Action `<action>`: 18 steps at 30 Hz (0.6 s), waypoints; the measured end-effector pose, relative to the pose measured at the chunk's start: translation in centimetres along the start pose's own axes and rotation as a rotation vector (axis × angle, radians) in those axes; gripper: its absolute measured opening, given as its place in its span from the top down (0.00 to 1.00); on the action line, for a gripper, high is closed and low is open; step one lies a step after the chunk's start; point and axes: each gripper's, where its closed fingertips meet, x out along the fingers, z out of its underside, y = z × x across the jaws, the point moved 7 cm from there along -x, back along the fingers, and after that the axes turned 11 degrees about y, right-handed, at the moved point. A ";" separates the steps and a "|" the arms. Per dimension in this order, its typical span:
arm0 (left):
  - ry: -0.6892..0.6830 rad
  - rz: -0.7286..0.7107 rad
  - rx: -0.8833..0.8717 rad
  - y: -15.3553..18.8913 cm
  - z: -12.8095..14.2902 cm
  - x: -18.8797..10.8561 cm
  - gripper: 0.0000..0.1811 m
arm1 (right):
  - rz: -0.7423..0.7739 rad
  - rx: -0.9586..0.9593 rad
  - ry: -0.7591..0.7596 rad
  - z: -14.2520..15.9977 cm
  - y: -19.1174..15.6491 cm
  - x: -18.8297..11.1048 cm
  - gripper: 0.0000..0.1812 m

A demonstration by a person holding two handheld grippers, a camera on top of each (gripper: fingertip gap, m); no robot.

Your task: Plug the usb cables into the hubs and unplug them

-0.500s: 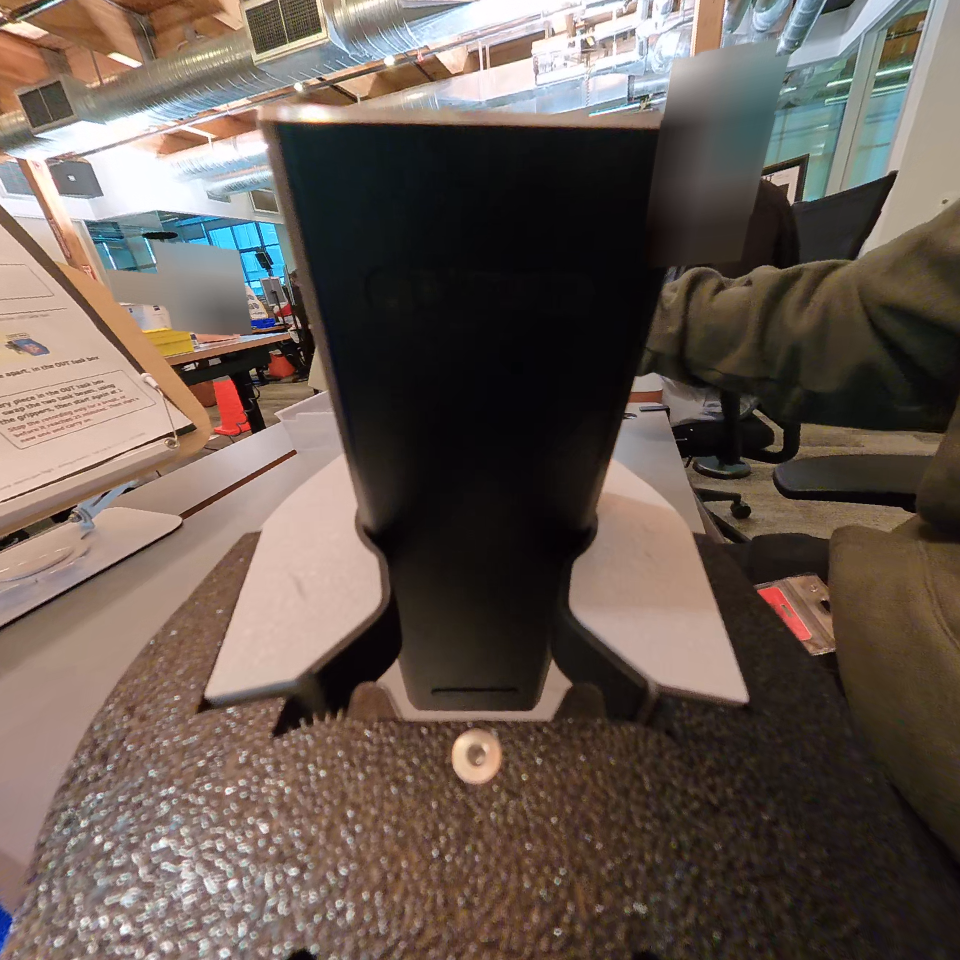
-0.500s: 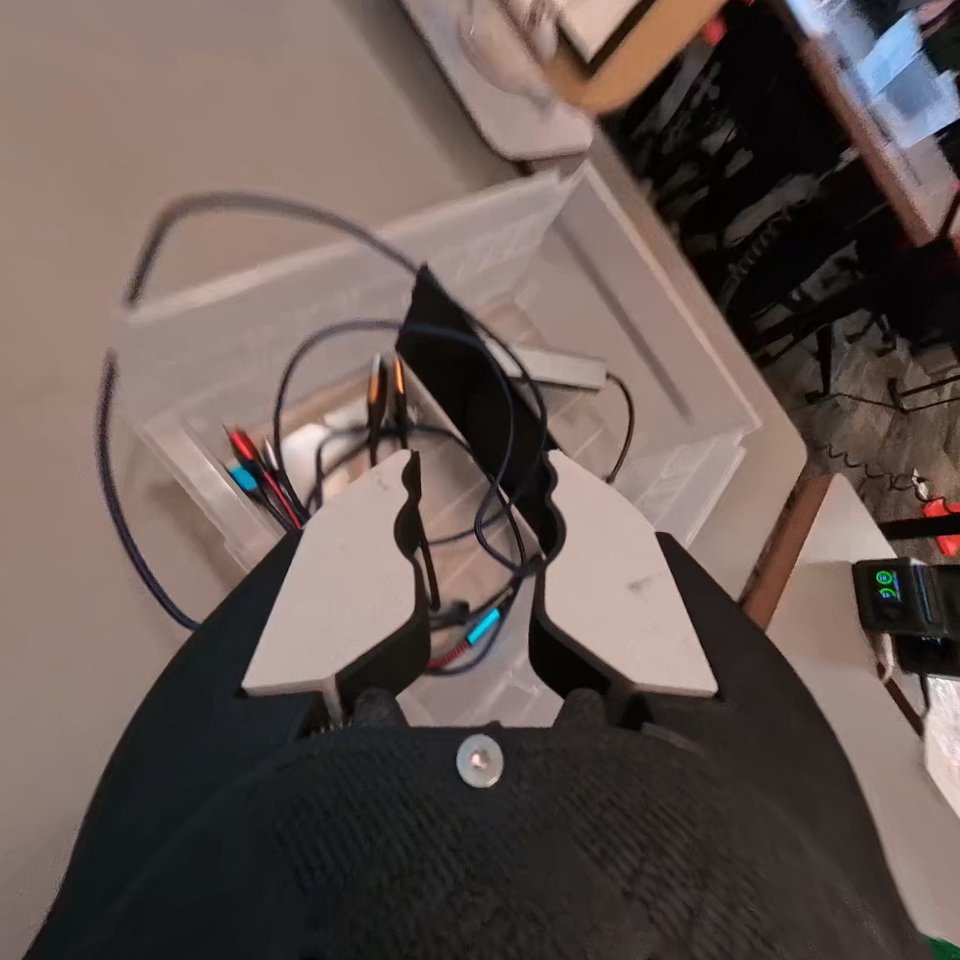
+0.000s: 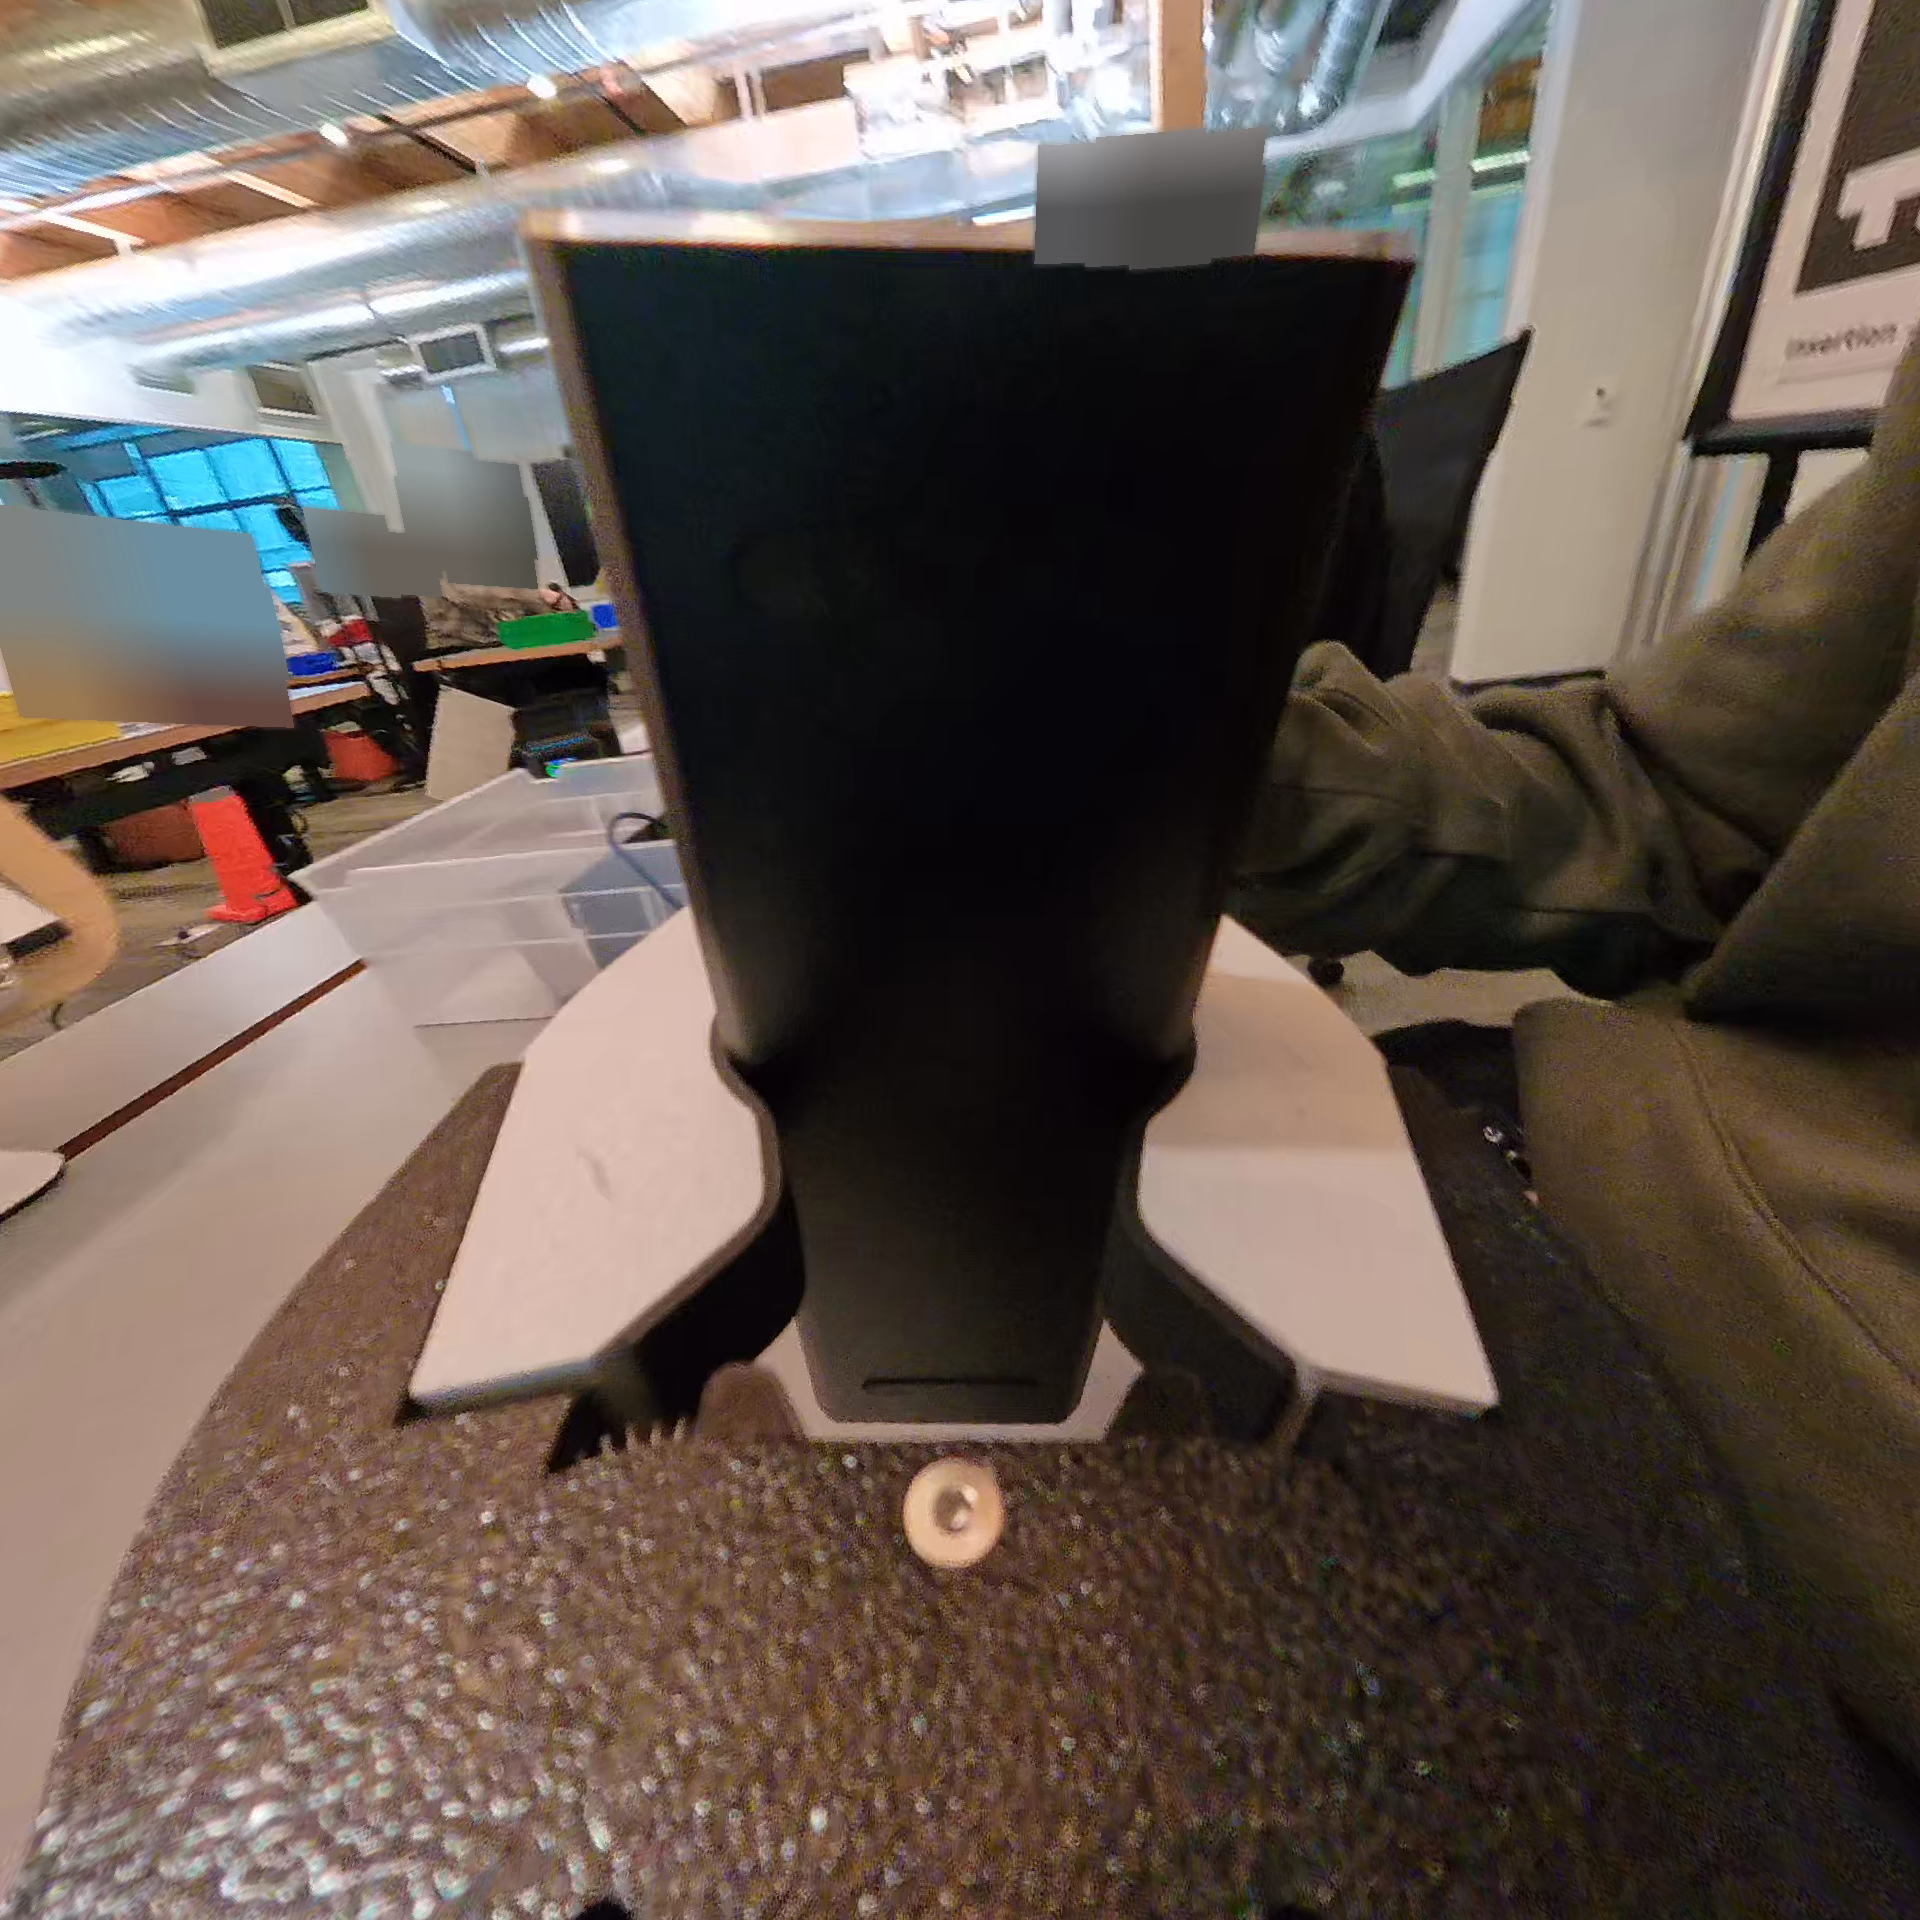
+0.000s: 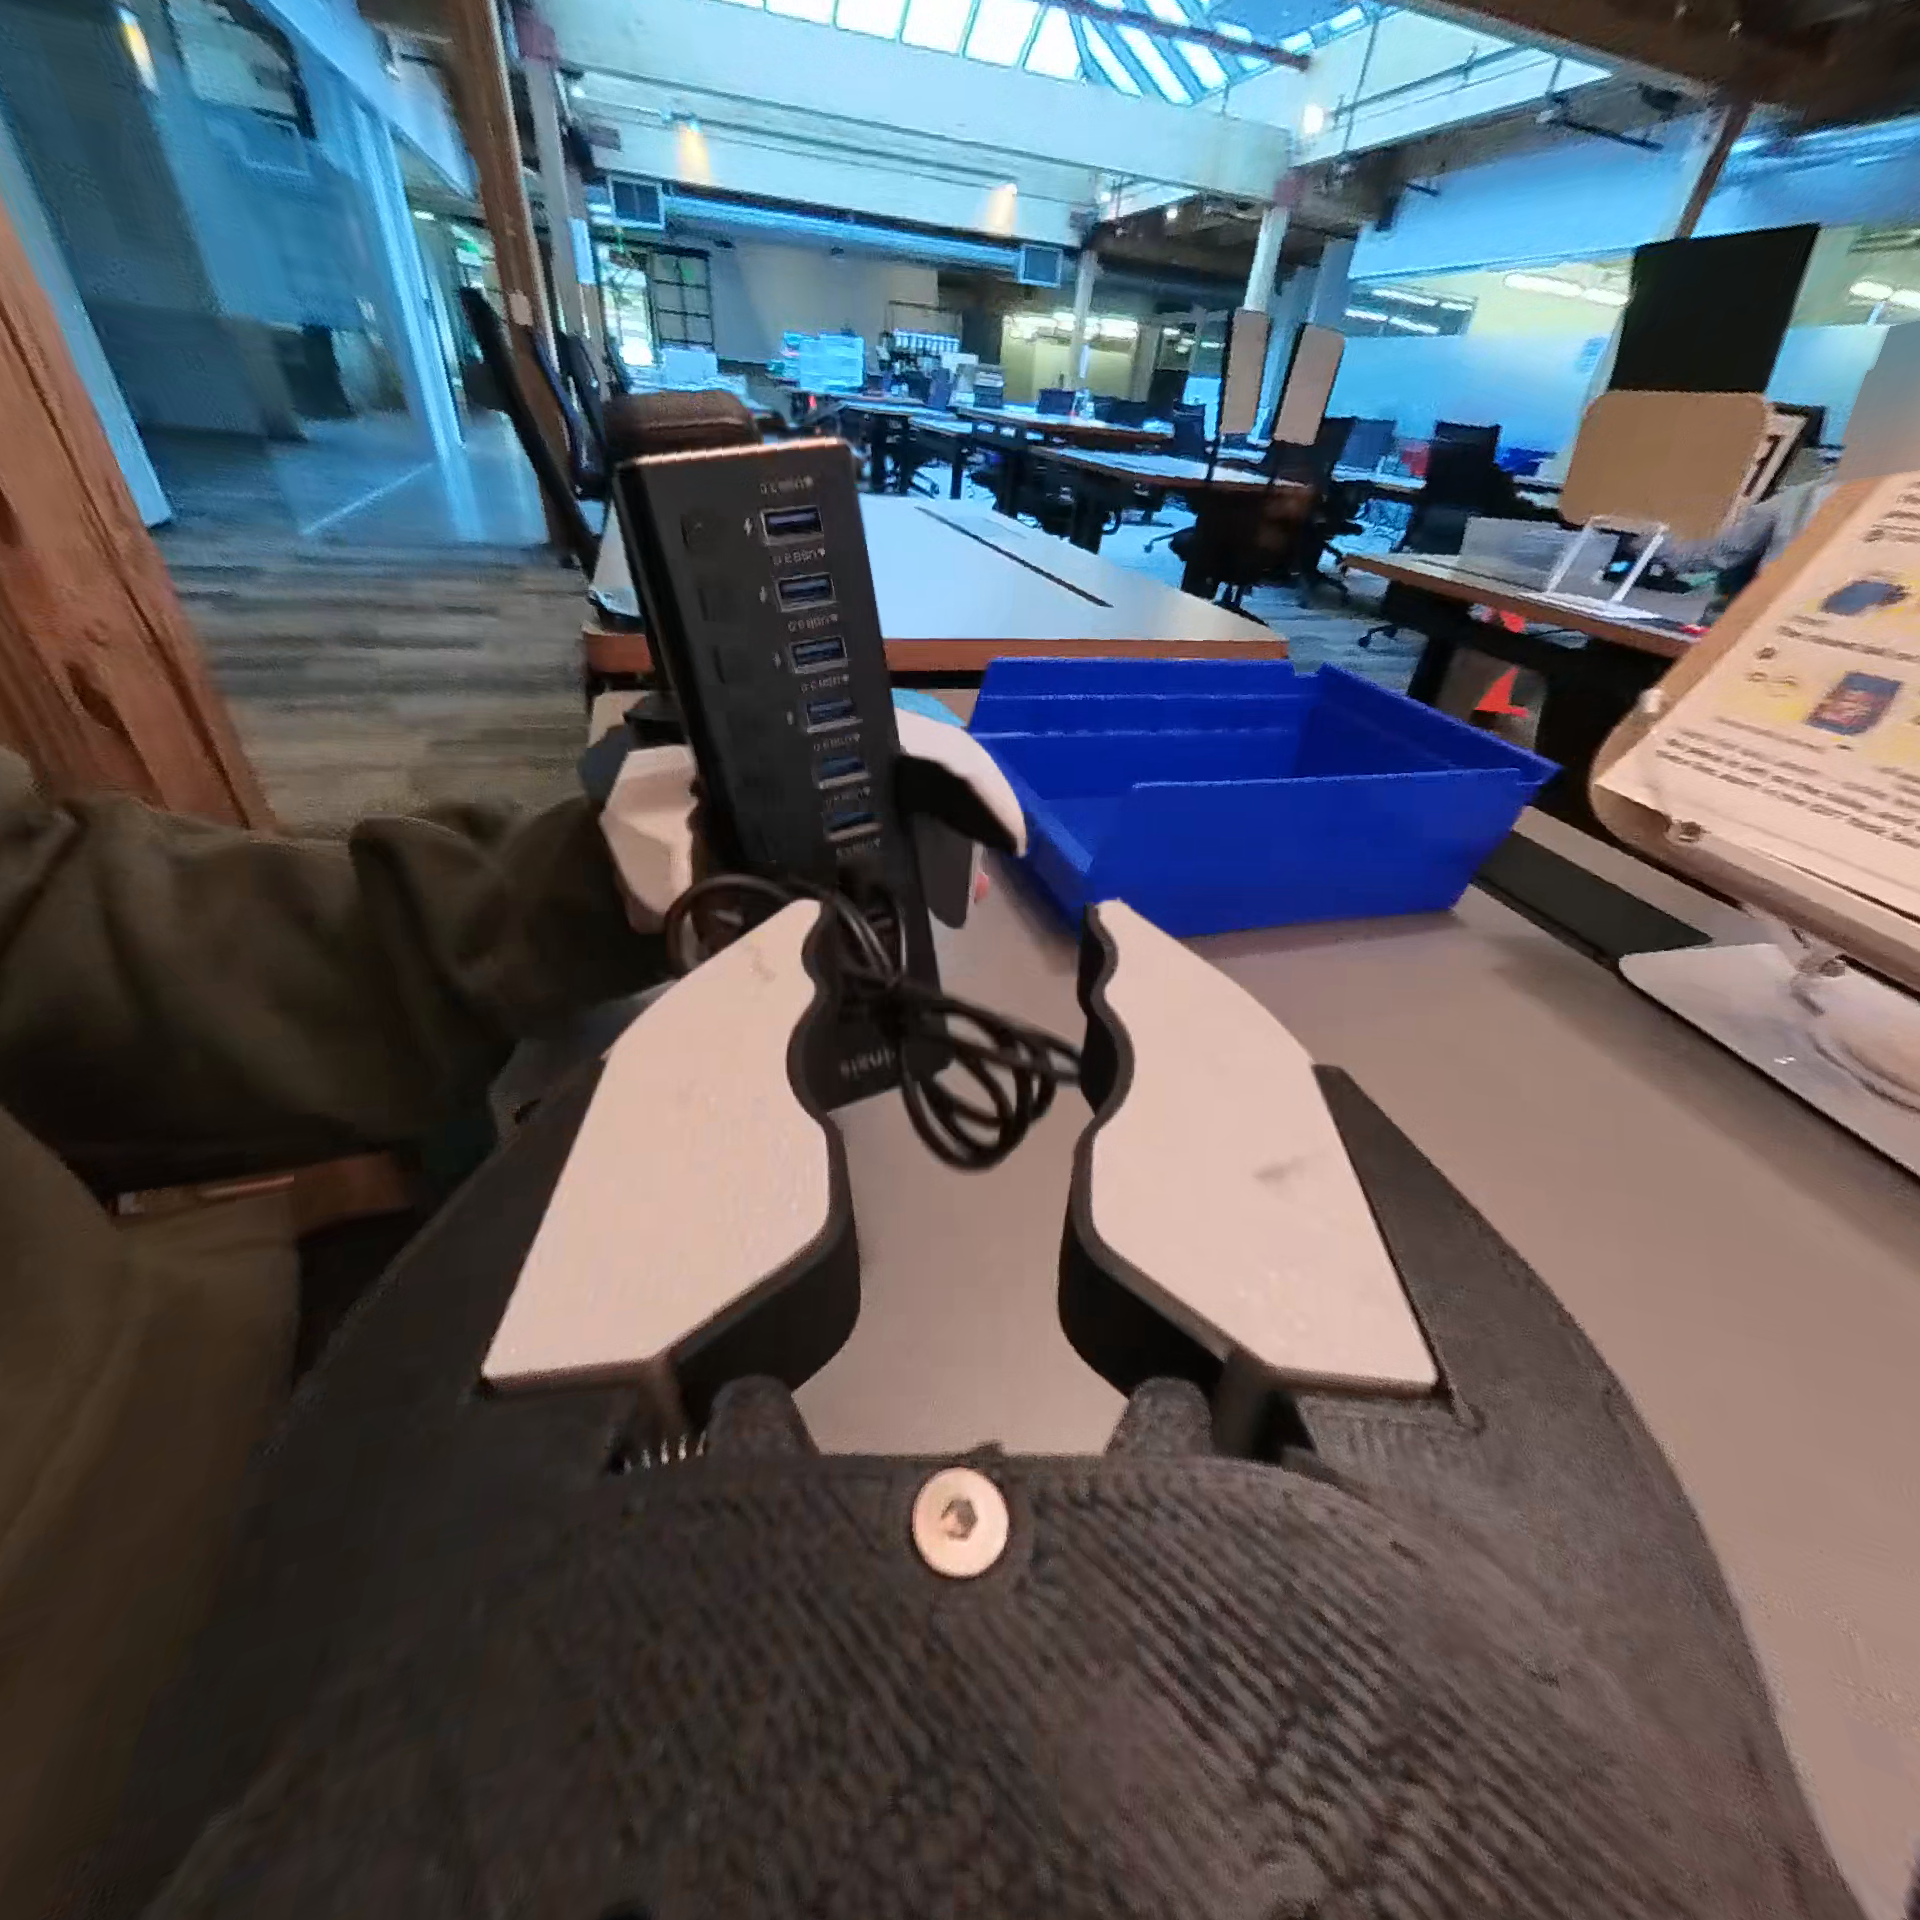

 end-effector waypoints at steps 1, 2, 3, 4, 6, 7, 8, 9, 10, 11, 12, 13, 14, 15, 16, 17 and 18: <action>-0.015 0.020 0.005 0.3 0.2 0.4 0.61 | -0.006 -0.006 -0.014 0.2 -0.1 0.4 0.76; -0.027 0.038 0.008 0.6 0.4 0.8 0.61 | -0.015 -0.007 -0.033 0.6 -0.1 0.6 0.76; -0.036 0.054 0.010 0.9 0.6 1.3 0.61 | -0.039 0.006 -0.058 1.1 -0.4 0.8 0.76; -0.045 0.074 0.011 1.2 0.8 1.8 0.61 | -0.067 0.021 -0.080 1.6 -0.6 0.9 0.77; -0.072 0.104 0.022 1.7 1.2 2.6 0.61 | -0.069 0.030 -0.100 2.3 -0.8 1.0 0.78; -0.087 0.111 0.033 1.9 1.5 2.8 0.61 | -0.070 0.038 -0.107 2.5 -0.8 1.0 0.78; -0.100 0.119 0.039 2.1 1.7 3.0 0.61 | -0.079 0.050 -0.115 2.6 -0.8 0.8 0.78; -0.109 0.125 0.041 2.1 1.8 3.1 0.61 | -0.091 0.056 -0.119 2.7 -0.8 0.6 0.78; -0.118 0.119 0.047 2.2 2.0 3.3 0.61 | -0.089 0.055 -0.125 2.9 -0.7 0.3 0.77; -0.131 0.097 0.063 2.1 2.1 3.5 0.60 | -0.069 0.037 -0.141 3.0 -0.5 0.0 0.78; -0.142 0.069 0.086 1.9 2.3 3.7 0.60 | -0.042 0.018 -0.155 3.0 -0.2 -0.2 0.78; -0.146 0.043 0.105 1.8 2.3 3.9 0.59 | -0.019 0.015 -0.163 2.9 0.1 -0.5 0.78; -0.141 0.032 0.112 1.8 2.3 4.0 0.59 | -0.022 0.030 -0.167 2.8 0.3 -0.6 0.78; -0.132 0.039 0.109 1.8 2.3 4.0 0.59 | -0.039 0.054 -0.171 2.7 0.2 -0.7 0.78; -0.127 0.044 0.107 1.9 2.3 4.0 0.59 | -0.045 0.069 -0.177 2.8 0.2 -0.7 0.78; -0.127 0.043 0.107 1.9 2.3 4.0 0.58 | -0.046 0.078 -0.178 2.9 0.2 -0.7 0.79; -0.127 0.048 0.106 1.9 2.4 4.0 0.58 | -0.056 0.095 -0.188 3.1 0.1 -0.6 0.79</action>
